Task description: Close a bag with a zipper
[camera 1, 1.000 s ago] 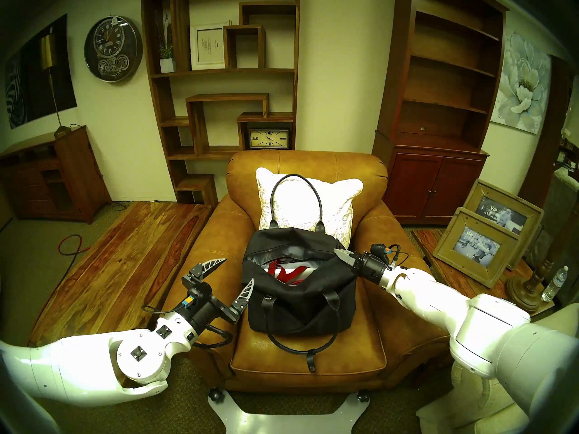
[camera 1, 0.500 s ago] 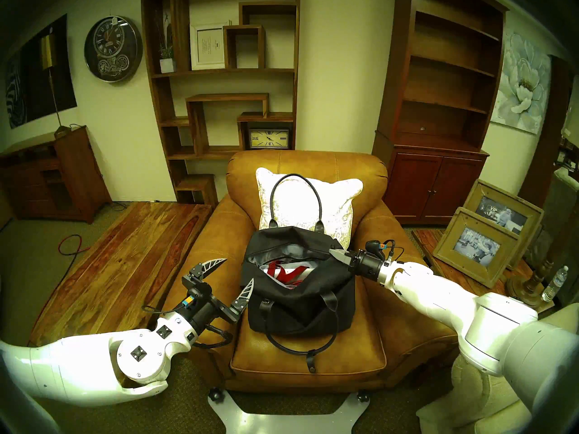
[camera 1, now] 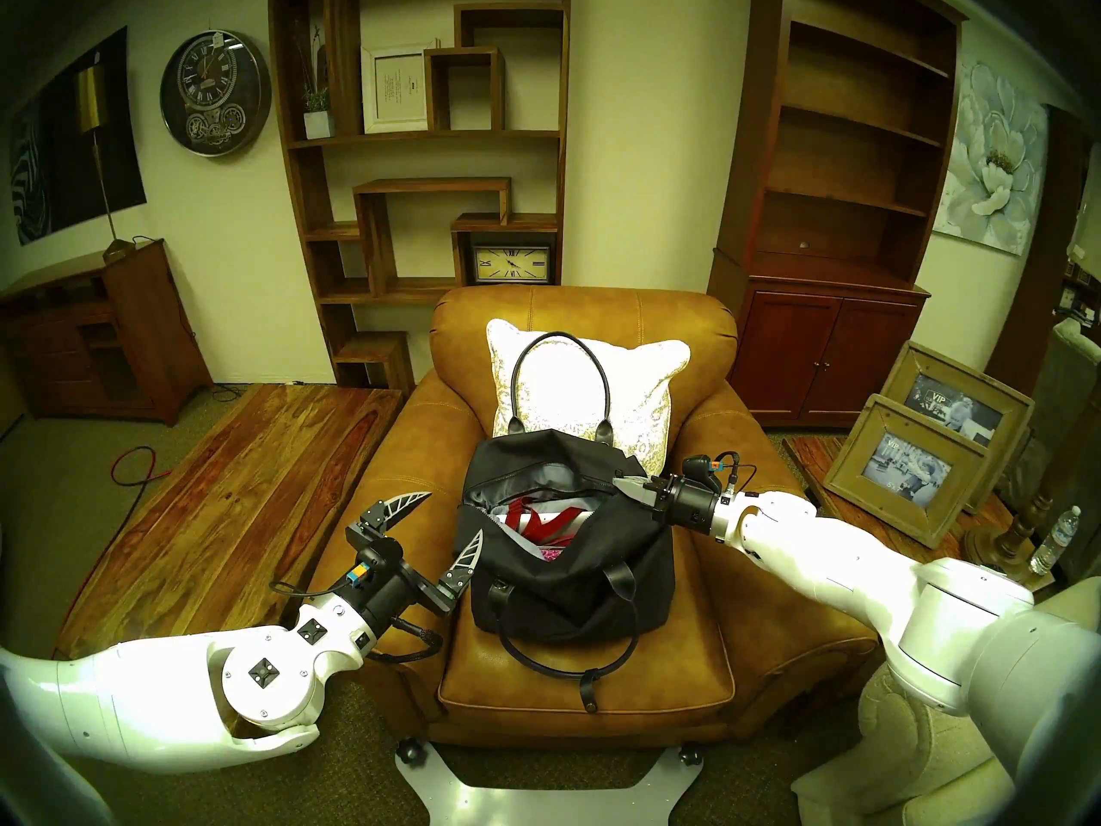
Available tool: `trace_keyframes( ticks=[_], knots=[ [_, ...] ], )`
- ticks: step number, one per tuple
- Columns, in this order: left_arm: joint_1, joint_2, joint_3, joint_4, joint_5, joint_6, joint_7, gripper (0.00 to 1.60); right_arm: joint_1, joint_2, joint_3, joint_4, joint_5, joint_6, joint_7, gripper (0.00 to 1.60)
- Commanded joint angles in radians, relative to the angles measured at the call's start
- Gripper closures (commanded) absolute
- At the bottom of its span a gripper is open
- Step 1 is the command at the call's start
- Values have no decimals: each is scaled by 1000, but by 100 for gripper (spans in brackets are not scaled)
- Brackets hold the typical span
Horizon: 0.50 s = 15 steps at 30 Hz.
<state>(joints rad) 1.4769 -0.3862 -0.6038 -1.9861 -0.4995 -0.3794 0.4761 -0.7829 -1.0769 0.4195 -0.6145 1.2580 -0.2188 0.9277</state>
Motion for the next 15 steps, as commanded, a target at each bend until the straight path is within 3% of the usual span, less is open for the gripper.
trace_keyframes(
  ticks=[1,5,6,7,8,9,10,11,13,15],
  knots=[
    [-5,-2,-6,-10,2,-8,2,0,-13,18,1,-112,-6,-6,-56,160],
    [-6,-1,-5,-10,1,-9,3,0,-28,39,1,-163,-21,-17,-91,160],
    [-6,-1,-5,-10,1,-9,3,0,-32,45,3,-176,-21,-20,-91,149],
    [-6,-1,-4,-10,1,-9,3,0,-36,49,7,-188,-16,-14,-92,108],
    [-6,-1,-4,-10,1,-9,3,0,-34,46,7,-183,-20,-25,-74,97],
    [-6,-1,-4,-10,1,-9,3,0,-34,46,7,-183,-20,-25,-74,97],
    [-7,-1,-4,-10,1,-9,3,0,-39,55,11,-206,-15,-21,-75,43],
    [-7,-1,-4,-10,1,-9,3,0,-49,70,20,-239,-6,-20,-75,0],
    [-7,-1,-3,-10,1,-9,4,0,-48,67,22,-233,-9,-32,-64,0],
    [-7,-1,-3,-10,1,-9,4,0,-69,95,41,-288,15,-36,-56,0]
  ],
)
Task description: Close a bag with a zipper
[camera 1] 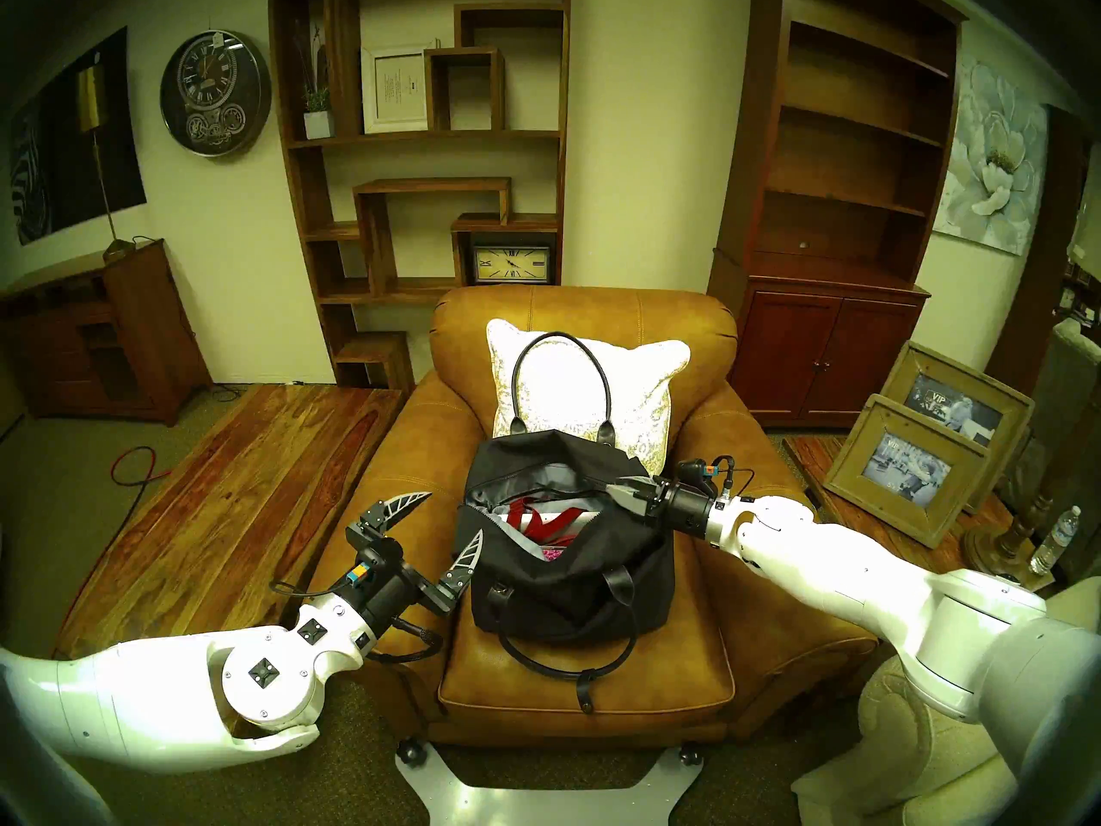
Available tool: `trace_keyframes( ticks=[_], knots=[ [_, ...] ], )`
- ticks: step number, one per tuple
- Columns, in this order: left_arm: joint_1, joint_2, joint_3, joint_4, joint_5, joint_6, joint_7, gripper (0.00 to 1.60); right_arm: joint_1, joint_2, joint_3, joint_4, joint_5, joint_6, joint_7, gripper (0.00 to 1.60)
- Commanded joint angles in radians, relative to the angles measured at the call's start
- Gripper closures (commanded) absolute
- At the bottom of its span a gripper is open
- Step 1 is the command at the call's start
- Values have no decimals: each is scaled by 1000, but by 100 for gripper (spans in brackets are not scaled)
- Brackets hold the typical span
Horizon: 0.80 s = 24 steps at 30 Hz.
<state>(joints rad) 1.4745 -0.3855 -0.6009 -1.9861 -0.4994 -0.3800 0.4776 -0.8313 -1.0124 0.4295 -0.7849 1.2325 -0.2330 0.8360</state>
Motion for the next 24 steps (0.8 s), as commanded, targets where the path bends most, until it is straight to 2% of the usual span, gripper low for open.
trace_keyframes(
  ticks=[1,2,4,8,12,17,18,20,24],
  knots=[
    [-5,-2,-6,-10,1,-8,2,0,-20,28,34,-109,40,-33,41,0],
    [-5,-1,-5,-10,1,-9,3,0,-40,58,51,-146,50,-54,25,0],
    [-5,-1,-5,-10,1,-9,3,0,-48,72,57,-154,52,-65,15,0],
    [-6,-1,-4,-9,1,-8,3,0,-111,147,99,-211,79,-94,-26,0],
    [-7,-2,-3,-9,1,-7,2,0,-153,173,141,-169,83,-125,7,0],
    [-8,-1,-2,-9,1,-6,2,0,-213,243,163,-140,79,-133,33,0],
    [-8,-1,-2,-8,1,-6,2,0,-219,234,171,-109,68,-133,44,0],
    [-9,-1,-2,-9,1,-6,2,0,-245,274,175,-118,72,-135,67,0],
    [-9,-1,-1,-9,1,-7,3,0,-289,316,188,-101,77,-143,121,0]
  ],
)
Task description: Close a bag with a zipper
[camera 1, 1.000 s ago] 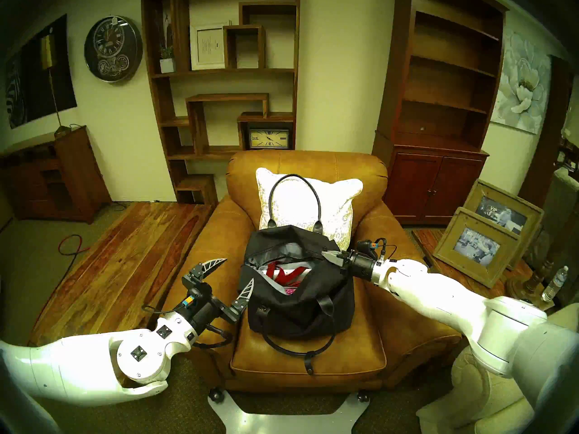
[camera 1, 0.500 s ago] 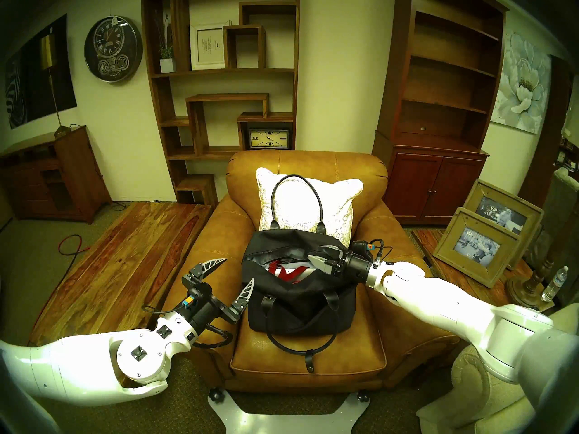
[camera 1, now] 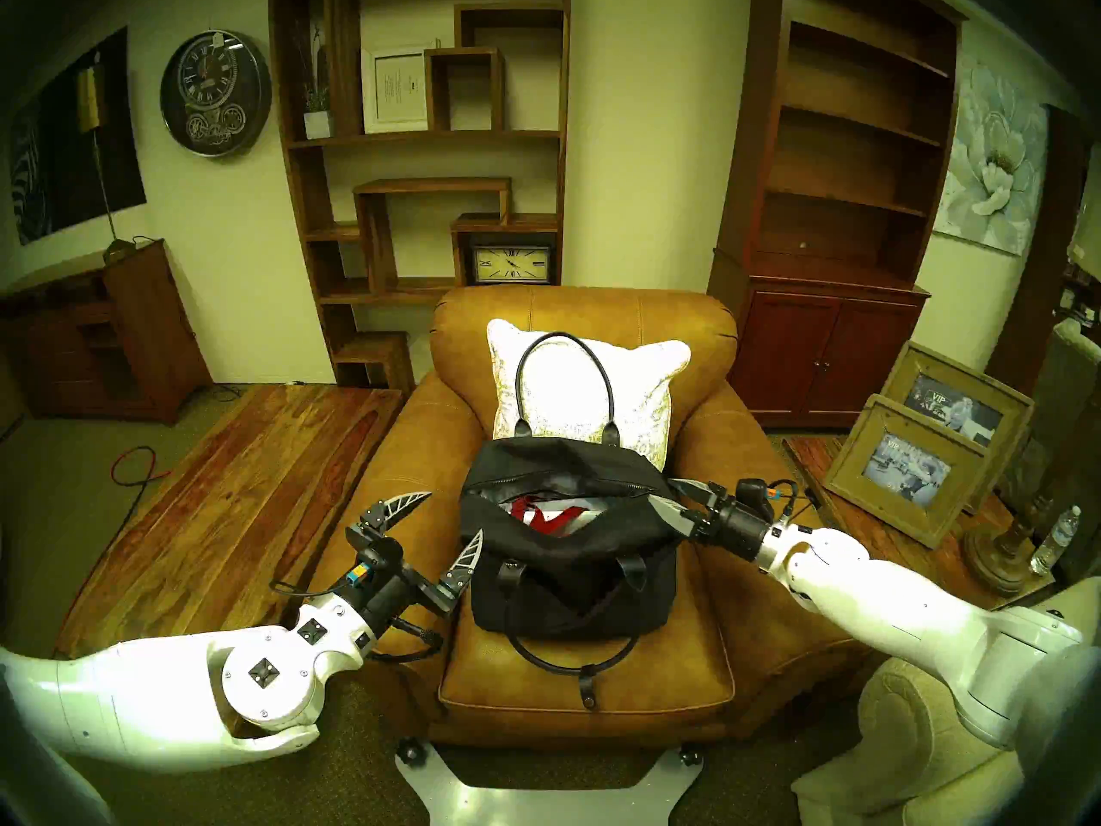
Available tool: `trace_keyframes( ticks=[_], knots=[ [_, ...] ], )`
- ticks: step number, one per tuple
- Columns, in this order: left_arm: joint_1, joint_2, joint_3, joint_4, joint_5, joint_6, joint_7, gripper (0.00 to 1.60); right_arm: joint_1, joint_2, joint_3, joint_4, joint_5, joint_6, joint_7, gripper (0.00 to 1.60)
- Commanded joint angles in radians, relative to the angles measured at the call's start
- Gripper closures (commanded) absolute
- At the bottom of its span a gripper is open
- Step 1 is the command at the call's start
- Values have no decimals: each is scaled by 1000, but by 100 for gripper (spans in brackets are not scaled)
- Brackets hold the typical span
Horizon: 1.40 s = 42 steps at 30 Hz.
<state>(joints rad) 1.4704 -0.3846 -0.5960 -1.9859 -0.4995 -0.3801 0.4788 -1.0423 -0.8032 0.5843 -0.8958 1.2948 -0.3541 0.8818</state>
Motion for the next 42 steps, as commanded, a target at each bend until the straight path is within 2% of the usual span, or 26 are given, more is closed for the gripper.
trace_keyframes(
  ticks=[1,6,7,9,11,12,15,27,42],
  knots=[
    [-5,-2,-6,-9,1,-7,2,0,-89,122,34,9,20,-21,88,0],
    [-6,-1,-5,-10,1,-10,4,0,-113,147,31,21,46,-15,167,0],
    [-6,-1,-5,-10,1,-11,4,0,-106,133,28,42,42,-16,188,0],
    [-5,-1,-5,-10,2,-13,5,0,-66,64,9,134,3,-27,224,0],
    [-6,-1,-4,-10,1,-12,5,0,-37,34,-8,154,-33,-21,225,0],
    [-6,-1,-4,-10,1,-12,5,0,-26,29,-23,148,-69,-34,186,0],
    [-7,-1,-3,-10,1,-10,5,0,4,-7,-40,170,-111,-43,143,0],
    [-10,0,0,-10,1,-10,6,0,101,-140,-68,314,-250,-93,-4,0],
    [-13,0,3,-9,1,-9,7,0,216,-282,-98,494,-358,-106,-91,0]
  ],
)
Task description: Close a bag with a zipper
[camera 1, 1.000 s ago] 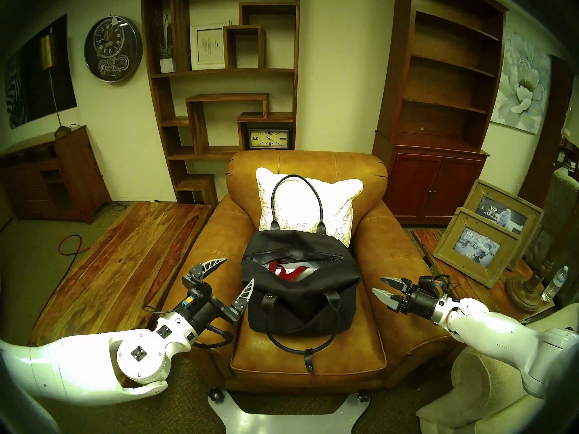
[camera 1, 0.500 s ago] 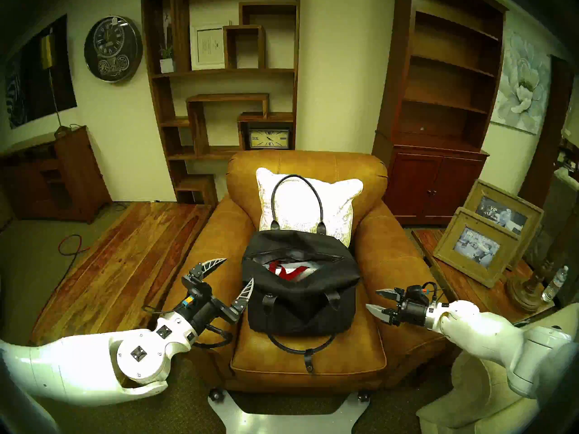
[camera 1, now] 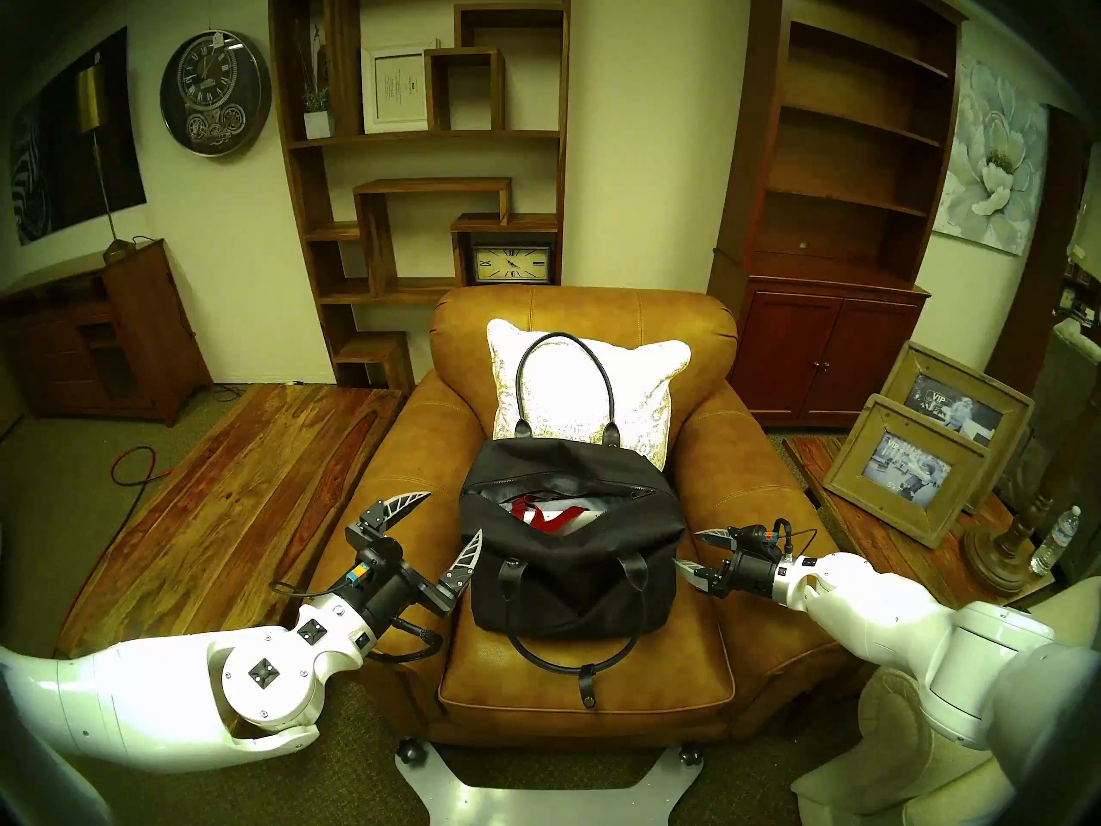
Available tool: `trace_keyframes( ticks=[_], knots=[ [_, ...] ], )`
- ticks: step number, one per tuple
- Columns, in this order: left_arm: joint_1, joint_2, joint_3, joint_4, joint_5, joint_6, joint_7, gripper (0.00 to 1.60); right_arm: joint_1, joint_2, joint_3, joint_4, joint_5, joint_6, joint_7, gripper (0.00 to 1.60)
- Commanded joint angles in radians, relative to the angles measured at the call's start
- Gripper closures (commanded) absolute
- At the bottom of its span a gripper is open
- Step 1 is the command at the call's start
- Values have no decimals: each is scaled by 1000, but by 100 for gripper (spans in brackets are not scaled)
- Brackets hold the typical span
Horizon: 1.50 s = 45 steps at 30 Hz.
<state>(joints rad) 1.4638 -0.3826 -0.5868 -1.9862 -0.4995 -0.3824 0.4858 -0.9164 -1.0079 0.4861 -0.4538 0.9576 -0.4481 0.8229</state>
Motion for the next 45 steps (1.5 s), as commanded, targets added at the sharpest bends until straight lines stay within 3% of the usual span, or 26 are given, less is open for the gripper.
trace_keyframes(
  ticks=[1,9,20,21,22,24,25,26,27,28,40,44,45],
  knots=[
    [-6,-2,-5,-9,1,-7,1,0,95,-84,-1,63,-26,-13,-35,0],
    [-8,-2,-3,-9,1,-6,1,0,100,-150,-12,137,-61,-37,-55,0],
    [-10,-2,-1,-9,1,-6,2,0,119,-184,-46,190,-115,-46,-56,0],
    [-10,-1,0,-9,1,-6,2,0,122,-189,-51,198,-124,-53,-58,25],
    [-10,-1,0,-9,1,-6,2,0,122,-189,-51,198,-124,-53,-58,25],
    [-11,-1,0,-9,1,-6,2,0,125,-194,-57,206,-134,-60,-59,89],
    [-11,-1,0,-9,1,-6,3,0,125,-196,-59,209,-138,-63,-59,112],
    [-11,-1,1,-9,1,-6,3,0,124,-200,-60,211,-139,-67,-57,121],
    [-12,-1,1,-9,1,-6,3,0,124,-203,-62,214,-143,-72,-58,150],
    [-12,-1,1,-9,1,-6,3,0,120,-205,-64,216,-146,-79,-54,160],
    [-14,0,4,-10,0,-8,4,0,53,-202,-58,235,-152,-216,-16,160],
    [-15,0,5,-10,0,-9,5,0,25,-174,-11,211,-102,-281,48,85],
    [-15,0,5,-10,0,-10,5,0,6,-157,11,179,-76,-307,78,29]
  ],
)
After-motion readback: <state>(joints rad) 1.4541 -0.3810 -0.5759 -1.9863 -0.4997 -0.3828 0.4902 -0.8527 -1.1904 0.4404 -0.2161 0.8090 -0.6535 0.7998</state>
